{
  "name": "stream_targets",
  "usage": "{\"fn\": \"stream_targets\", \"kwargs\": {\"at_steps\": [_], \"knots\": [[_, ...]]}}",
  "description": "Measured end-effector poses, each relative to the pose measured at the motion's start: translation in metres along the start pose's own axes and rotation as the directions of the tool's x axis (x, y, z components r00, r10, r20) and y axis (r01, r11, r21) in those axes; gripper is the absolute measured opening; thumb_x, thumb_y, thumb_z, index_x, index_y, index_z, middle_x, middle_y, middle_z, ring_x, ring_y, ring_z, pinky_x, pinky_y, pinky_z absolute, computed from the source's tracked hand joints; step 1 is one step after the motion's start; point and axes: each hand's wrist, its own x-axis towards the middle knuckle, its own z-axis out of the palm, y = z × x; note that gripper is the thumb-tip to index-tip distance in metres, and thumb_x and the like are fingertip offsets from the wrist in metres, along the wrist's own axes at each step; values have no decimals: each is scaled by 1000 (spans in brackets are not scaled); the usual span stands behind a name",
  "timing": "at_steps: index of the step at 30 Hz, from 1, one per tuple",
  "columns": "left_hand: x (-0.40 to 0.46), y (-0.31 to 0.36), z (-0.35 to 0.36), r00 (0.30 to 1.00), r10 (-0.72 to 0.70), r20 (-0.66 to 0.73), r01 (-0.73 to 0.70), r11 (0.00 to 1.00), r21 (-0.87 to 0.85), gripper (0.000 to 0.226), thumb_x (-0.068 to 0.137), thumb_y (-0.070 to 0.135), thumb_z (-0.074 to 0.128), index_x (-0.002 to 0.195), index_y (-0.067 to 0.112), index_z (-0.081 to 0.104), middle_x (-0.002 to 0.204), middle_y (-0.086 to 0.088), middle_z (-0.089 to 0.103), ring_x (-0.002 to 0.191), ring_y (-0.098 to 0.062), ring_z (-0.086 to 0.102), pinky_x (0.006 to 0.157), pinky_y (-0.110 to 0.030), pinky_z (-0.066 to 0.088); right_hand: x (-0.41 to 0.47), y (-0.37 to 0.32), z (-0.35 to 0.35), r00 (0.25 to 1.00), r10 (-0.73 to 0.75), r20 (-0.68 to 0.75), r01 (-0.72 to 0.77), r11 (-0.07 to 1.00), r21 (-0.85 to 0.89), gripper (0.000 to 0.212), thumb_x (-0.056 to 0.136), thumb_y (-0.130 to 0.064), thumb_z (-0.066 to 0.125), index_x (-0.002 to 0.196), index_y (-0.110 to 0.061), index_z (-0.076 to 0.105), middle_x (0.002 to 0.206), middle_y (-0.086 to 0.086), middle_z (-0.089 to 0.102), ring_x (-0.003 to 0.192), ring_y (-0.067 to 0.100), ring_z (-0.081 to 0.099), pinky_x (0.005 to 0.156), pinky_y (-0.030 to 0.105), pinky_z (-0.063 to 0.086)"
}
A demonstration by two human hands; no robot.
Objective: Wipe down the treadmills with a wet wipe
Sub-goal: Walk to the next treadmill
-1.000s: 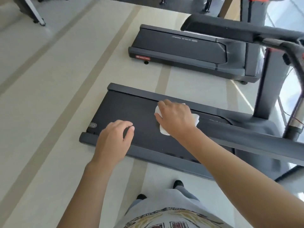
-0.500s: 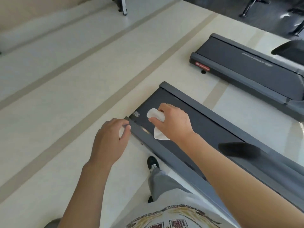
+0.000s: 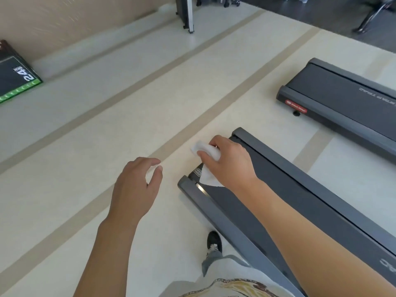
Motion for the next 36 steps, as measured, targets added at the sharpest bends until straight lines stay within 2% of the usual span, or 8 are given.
{"fn": "stream_targets", "kwargs": {"at_steps": [4,6,15,22,28,31,33,36], "knots": [[50,5,-10,1000,3,-17,-3,1000,-1,26,106,35,53,124,25,70,121,20,66,113,-12,58,87,-40,52,53,-4,0,1000,-23,6,23,999,33,28,96,-46,62,89,-20,56,78,-9,59,72,13,56,64,29,44],[71,6,-14,1000,2,-29,-3,1000,-11,25,106,35,53,124,27,70,121,21,65,116,-11,58,89,-39,52,76,-7,1,1000,-20,13,19,999,46,28,97,-47,61,88,-22,54,77,-11,57,71,10,56,61,26,41],[177,-10,-31,996,83,-25,-84,996,-28,26,107,36,53,124,28,70,123,22,65,115,-11,57,87,-30,44,160,-28,16,996,37,-81,-30,996,85,33,96,-48,62,85,-18,54,74,-6,59,71,18,59,63,34,46],[274,-66,-59,979,201,24,-199,978,-68,25,106,37,54,123,29,70,121,22,64,115,-11,58,90,-36,49,222,-74,59,974,135,-184,-122,989,84,29,94,-46,64,83,-20,55,71,-6,60,70,18,60,61,33,45],[355,-131,-110,961,268,62,-265,963,-50,25,106,35,55,123,26,71,124,18,67,118,-13,58,92,-36,50,273,-131,107,937,249,-246,-221,966,136,27,91,-47,66,84,-23,57,73,-8,63,74,17,62,68,38,53],[386,-158,-136,952,291,89,-288,956,-50,26,106,37,55,124,26,70,124,18,66,119,-13,59,92,-36,51,294,-158,128,922,282,-265,-247,956,159,27,91,-46,67,82,-23,56,72,-8,62,73,17,61,67,37,51],[402,-176,-146,952,292,93,-287,956,-58,26,106,36,56,124,26,70,124,18,66,120,-13,59,89,-29,49,307,-174,140,921,288,-263,-253,954,159,27,91,-46,67,80,-25,53,70,-8,61,72,16,60,66,36,49],[418,-201,-157,964,256,77,-249,964,-89,25,105,35,58,125,26,71,124,17,66,122,-13,58,83,-11,39,325,-191,154,927,287,-241,-263,957,126,26,91,-46,67,81,-25,55,71,-8,62,72,17,61,68,37,51]]}}
